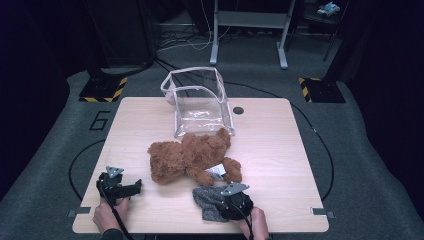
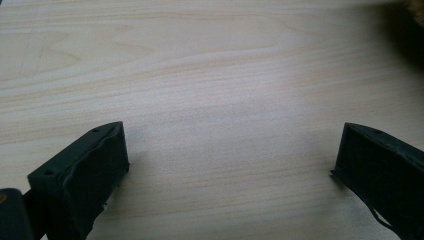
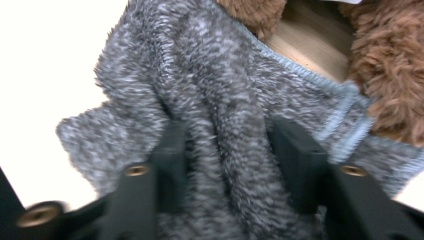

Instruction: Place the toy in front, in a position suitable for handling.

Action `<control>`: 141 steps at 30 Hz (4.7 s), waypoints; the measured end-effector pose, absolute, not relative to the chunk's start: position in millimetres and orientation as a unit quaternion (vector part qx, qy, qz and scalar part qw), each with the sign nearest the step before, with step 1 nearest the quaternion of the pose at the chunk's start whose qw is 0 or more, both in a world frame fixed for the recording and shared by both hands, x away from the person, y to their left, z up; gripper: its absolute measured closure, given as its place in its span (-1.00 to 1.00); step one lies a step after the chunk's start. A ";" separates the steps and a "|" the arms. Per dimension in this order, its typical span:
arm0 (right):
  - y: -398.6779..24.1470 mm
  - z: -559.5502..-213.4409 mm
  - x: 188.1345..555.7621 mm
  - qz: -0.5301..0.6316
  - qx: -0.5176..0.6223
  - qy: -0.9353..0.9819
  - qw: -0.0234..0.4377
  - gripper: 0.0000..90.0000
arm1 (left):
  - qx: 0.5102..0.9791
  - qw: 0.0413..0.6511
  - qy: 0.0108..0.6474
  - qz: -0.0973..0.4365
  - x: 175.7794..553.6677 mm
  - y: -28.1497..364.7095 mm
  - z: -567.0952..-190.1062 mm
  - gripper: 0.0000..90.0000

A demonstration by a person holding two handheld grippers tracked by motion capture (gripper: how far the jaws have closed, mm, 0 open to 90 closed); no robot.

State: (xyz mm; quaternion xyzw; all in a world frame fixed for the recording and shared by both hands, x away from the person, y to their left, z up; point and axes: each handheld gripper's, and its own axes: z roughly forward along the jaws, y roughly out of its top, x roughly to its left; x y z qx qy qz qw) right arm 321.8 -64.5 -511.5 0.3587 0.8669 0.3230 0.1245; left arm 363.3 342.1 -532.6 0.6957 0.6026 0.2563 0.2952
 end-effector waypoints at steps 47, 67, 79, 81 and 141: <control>-133.3 -430.9 307.1 0.387 0.392 0.811 0.197 0.63 | 0.695 0.296 0.602 0.257 364.1 341.9 -532.7 -0.99; -205.0 -419.7 330.0 0.342 0.472 0.765 0.275 0.63 | 0.695 0.295 0.603 0.256 364.2 341.6 -532.5 -0.99; -230.1 -426.0 352.6 0.315 0.505 0.747 0.296 0.63 | 0.695 0.296 0.603 0.257 364.4 341.6 -532.6 -0.99; -233.2 -427.7 357.0 0.310 0.510 0.745 0.297 0.63 | 0.695 0.295 0.603 0.256 364.3 341.6 -532.5 -0.99; -190.0 -470.3 383.4 0.330 0.516 0.765 0.201 -0.67 | 0.695 0.287 0.615 0.237 367.0 342.0 -528.2 -1.00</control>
